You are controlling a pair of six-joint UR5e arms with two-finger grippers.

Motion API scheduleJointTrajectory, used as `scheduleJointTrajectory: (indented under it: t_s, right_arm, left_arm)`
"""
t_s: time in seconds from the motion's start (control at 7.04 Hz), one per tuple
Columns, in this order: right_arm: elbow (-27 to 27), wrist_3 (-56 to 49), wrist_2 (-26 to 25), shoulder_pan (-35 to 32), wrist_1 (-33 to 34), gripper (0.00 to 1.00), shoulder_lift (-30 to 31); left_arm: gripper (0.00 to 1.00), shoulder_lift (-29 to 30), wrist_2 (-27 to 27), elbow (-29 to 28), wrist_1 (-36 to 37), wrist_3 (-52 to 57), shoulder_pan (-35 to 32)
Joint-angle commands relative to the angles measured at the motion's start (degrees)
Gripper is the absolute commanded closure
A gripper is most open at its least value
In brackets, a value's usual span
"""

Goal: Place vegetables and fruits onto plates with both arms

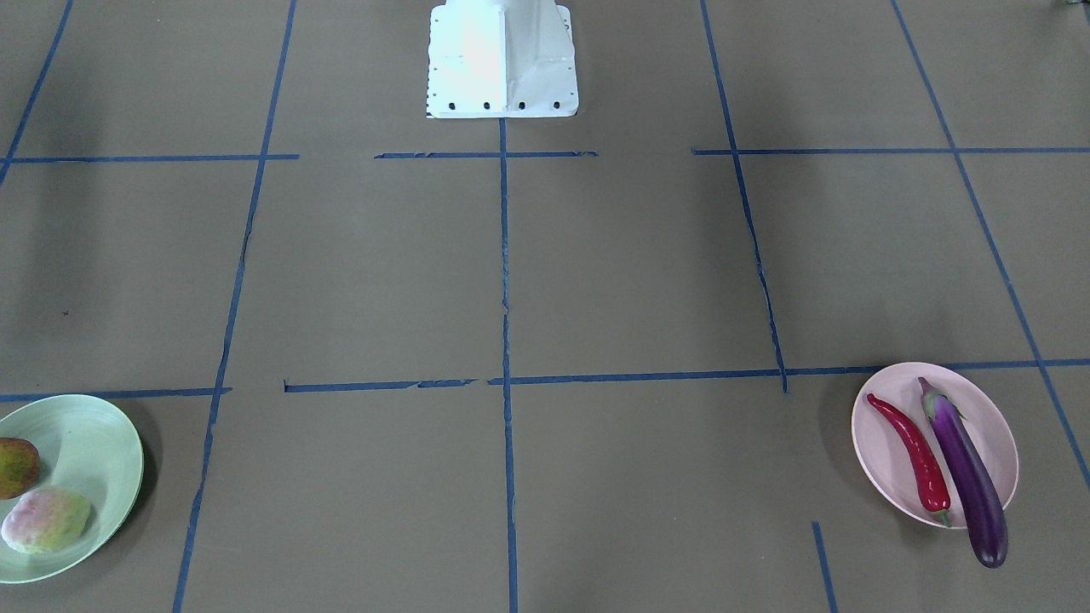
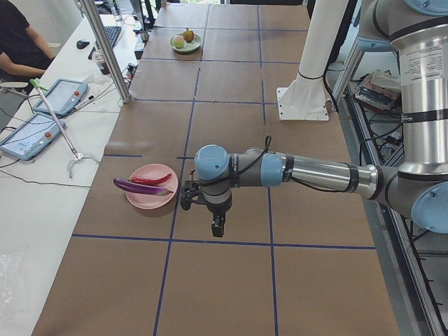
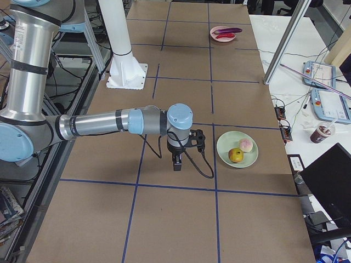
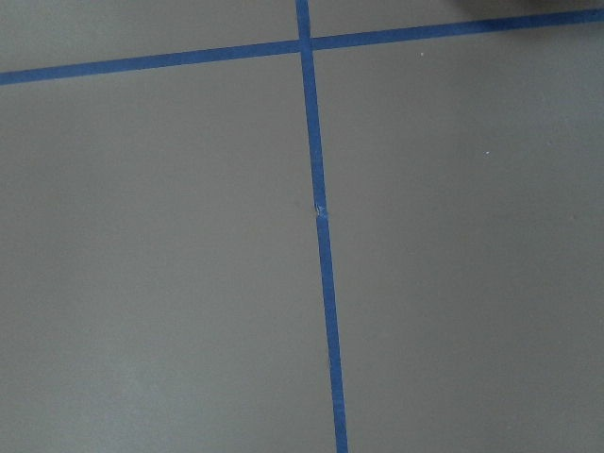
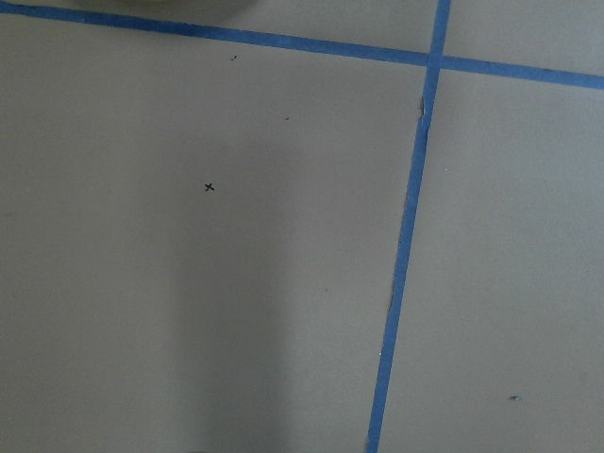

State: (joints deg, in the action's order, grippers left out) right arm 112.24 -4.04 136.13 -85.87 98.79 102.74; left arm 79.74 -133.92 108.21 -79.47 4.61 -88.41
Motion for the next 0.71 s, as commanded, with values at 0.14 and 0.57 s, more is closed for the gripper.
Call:
scheduleJointTrajectory:
  t_s: [0.14,0.57]
  right_arm:
    - [0.0,0.0,0.19,0.09,0.0,0.0,-0.09]
    - [0.18,-0.09,0.27,0.0,-0.09,0.0,-0.09]
  left_arm:
    - [0.0,0.07,-0.72,-0.01,0.28,-0.13,0.08]
    - [0.0,-0.02,-6.0,-2.91,0.55,-0.13,-0.01]
